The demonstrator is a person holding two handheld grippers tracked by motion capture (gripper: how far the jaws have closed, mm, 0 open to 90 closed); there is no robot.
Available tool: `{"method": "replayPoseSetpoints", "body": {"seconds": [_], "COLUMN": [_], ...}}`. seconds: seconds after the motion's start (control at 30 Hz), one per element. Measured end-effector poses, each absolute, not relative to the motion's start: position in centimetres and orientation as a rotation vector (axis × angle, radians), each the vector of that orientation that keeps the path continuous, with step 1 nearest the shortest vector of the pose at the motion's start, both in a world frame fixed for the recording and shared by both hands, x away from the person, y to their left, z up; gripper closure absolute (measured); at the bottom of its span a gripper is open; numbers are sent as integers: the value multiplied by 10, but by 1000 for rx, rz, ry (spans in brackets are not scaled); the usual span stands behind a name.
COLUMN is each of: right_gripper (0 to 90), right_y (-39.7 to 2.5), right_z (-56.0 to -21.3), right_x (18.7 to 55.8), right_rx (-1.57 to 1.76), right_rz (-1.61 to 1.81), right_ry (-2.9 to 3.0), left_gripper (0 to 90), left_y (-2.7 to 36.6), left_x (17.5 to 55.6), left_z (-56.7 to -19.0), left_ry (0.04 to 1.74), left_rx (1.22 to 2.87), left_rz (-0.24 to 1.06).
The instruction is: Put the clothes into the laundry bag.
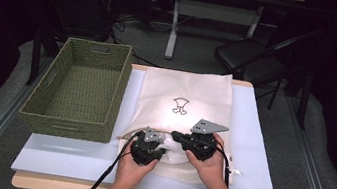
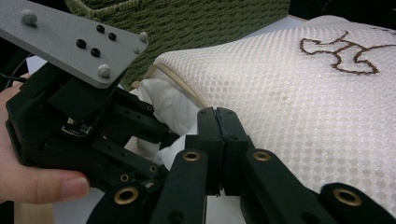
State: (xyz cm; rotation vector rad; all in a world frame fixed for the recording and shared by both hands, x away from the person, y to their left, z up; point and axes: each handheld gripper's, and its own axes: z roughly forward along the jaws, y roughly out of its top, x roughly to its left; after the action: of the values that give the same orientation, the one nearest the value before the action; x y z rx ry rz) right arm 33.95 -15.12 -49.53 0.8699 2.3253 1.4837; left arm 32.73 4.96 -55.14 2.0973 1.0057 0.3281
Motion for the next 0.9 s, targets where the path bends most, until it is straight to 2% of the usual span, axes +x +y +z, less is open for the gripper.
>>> {"method": "replayPoseSetpoints", "body": {"seconds": [0.27,0.63,0.8,0.9], "right_gripper": [900,900,900,900], "right_y": [-151,-147,-149,-149], "right_z": [-493,-484,-486,-491], "right_x": [338,334,337,338], "right_rx": [875,827,847,851], "right_rz": [1503,1536,1528,1496], "right_ry": [2316,2304,2302,2316], "left_gripper": [793,796,785,732], "left_y": [50,54,50,51], "left_x": [333,360,371,372], "left_z": [-545,-524,-539,-548], "left_ry": [999,1036,1050,1057], "left_rx": [2072,1908,1903,1873], "left_rz": [298,307,352,335]}}
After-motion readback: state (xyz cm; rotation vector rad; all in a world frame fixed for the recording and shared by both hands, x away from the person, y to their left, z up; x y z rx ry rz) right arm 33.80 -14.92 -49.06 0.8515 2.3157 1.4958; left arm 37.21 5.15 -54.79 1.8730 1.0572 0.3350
